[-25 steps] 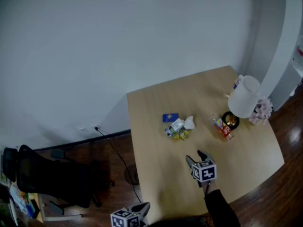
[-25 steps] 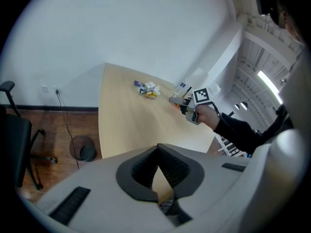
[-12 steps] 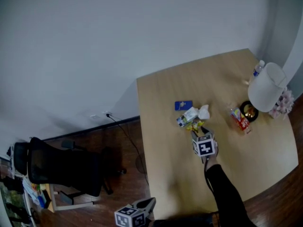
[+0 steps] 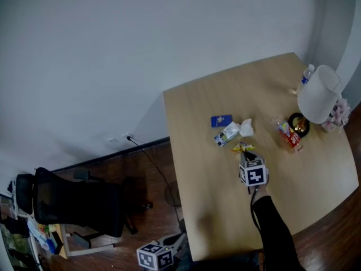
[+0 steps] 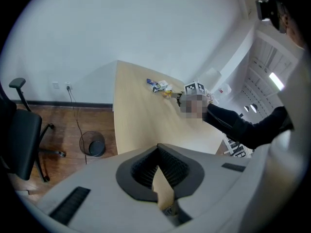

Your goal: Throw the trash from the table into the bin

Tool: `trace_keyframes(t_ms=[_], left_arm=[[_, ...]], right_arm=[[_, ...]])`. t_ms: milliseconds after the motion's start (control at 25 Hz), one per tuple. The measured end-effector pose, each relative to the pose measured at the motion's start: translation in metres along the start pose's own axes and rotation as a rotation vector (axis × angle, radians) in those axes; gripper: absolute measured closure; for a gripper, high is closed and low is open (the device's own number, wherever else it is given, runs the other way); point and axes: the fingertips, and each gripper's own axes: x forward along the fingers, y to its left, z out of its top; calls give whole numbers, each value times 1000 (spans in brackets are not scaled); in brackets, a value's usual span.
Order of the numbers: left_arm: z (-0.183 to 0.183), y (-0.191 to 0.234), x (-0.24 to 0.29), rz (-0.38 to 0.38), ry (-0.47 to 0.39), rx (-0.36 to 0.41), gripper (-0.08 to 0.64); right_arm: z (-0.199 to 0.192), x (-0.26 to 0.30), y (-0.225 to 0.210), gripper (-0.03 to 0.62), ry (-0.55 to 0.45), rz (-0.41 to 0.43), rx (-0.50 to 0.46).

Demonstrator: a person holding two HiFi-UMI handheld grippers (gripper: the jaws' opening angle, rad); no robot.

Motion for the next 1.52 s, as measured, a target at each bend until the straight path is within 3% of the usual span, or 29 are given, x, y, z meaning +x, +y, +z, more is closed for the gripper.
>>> trace_keyframes(t_ms=[280, 640, 800, 1040, 1360, 1520], left_arm=[[4, 73, -8, -91, -4, -4, 558], [17, 215, -59, -115, -34, 48, 558], [11, 260, -77, -96, -43, 60, 558], [8, 307, -91, -37, -90, -2, 558], [0, 327, -64, 48, -112, -68, 557], [-13, 346, -27, 88, -71, -97, 557]], right_arm=[[-4, -74, 46, 583, -52, -78, -15], [-30, -144, 201, 583, -49, -146, -10], [-53, -141, 283, 582, -7, -73, -48], [-87, -120, 392, 582, 93, 104, -133], [-154, -51, 435, 582, 249, 257, -144], [-182, -3, 441, 582, 331, 287, -156]])
